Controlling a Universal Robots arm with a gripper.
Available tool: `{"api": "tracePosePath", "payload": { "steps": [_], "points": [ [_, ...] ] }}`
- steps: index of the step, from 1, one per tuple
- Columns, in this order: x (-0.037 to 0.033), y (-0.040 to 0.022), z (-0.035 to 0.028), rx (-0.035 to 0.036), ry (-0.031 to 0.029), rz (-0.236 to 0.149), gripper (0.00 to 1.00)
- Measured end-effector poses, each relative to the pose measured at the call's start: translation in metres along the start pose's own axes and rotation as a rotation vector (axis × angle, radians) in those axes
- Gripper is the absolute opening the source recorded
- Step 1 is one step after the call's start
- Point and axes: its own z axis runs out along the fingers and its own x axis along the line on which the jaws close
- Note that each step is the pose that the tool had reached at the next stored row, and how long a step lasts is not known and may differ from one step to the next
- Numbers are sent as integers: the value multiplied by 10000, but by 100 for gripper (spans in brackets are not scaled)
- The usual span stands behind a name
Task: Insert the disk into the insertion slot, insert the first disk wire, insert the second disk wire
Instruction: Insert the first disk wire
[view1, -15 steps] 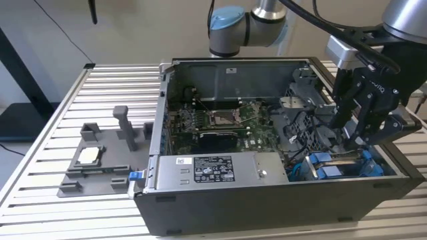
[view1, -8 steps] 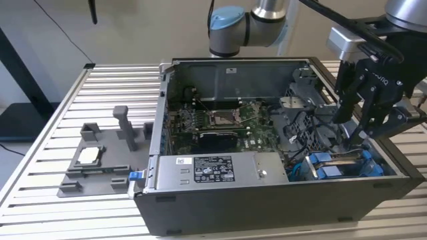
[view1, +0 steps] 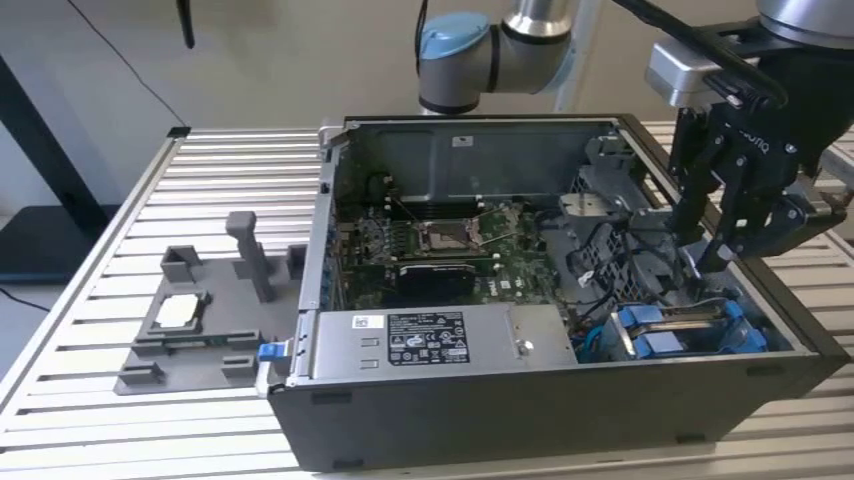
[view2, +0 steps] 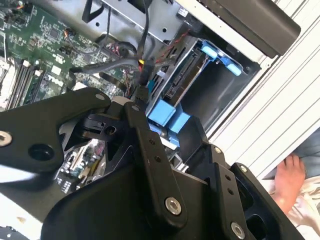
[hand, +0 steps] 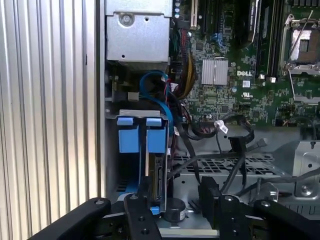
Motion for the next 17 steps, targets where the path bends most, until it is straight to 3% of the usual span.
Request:
{"api": "tracePosePath", "payload": {
  "steps": [5, 13, 17],
  "points": [
    [-65, -11, 18, 130, 0, -4, 53],
    [-160, -108, 89, 167, 0, -5, 53],
    [-176, -109, 111, 167, 4, -30, 53]
  ]
}}
